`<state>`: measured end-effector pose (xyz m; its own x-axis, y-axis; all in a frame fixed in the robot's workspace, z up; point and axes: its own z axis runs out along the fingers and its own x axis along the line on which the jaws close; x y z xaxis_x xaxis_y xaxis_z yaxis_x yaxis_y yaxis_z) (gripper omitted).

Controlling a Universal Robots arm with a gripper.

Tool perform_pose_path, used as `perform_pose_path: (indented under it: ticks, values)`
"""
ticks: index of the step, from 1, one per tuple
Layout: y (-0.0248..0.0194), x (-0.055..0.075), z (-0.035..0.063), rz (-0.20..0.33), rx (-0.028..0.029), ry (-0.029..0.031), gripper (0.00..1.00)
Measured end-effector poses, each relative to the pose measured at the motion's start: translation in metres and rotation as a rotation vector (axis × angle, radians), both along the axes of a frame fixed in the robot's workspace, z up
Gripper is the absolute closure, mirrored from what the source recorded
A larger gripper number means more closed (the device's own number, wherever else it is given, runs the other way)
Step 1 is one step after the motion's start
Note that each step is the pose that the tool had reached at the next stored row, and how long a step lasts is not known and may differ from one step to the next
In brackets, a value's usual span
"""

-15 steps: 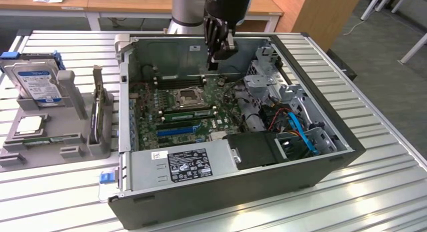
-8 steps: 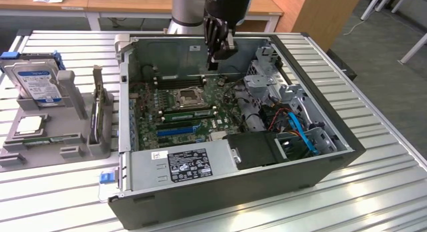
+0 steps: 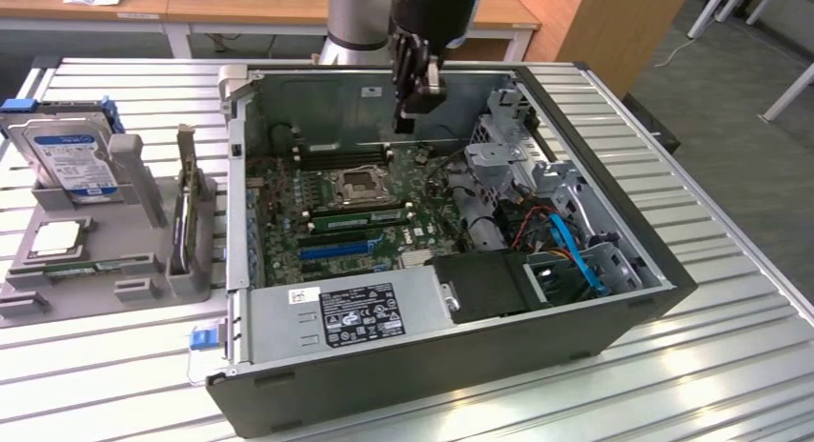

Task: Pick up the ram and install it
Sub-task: 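Press down the ram until it locks into place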

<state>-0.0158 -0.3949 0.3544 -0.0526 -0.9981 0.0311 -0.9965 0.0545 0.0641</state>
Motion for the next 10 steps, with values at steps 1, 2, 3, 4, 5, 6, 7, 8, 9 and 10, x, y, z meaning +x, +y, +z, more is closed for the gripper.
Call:
perform_pose_path:
  ticks: [1,2,3,4,5,6,7,8,9,10]
  values:
    - [0.0,0.0,0.0,-0.018,-0.0001,0.0,0.89]
    - [0.0,0.0,0.0,-0.036,-0.0001,0.0,0.89]
    - [0.0,0.0,0.0,-0.053,-0.0001,0.0,0.89]
    - [0.0,0.0,0.0,-0.071,-0.0001,0.0,0.89]
    - [0.0,0.0,0.0,-0.09,-0.0001,0.0,0.89]
    - [0.0,0.0,0.0,-0.108,-0.0001,0.0,0.89]
    - [0.0,0.0,0.0,-0.127,-0.0001,0.0,0.89]
    - [0.0,0.0,-0.0001,-0.145,-0.0001,0.0,0.89]
    - [0.0,0.0,-0.0001,-0.163,0.0,0.0,0.89]
    - [0.0,0.0,-0.0001,-0.181,-0.0001,0.0,0.89]
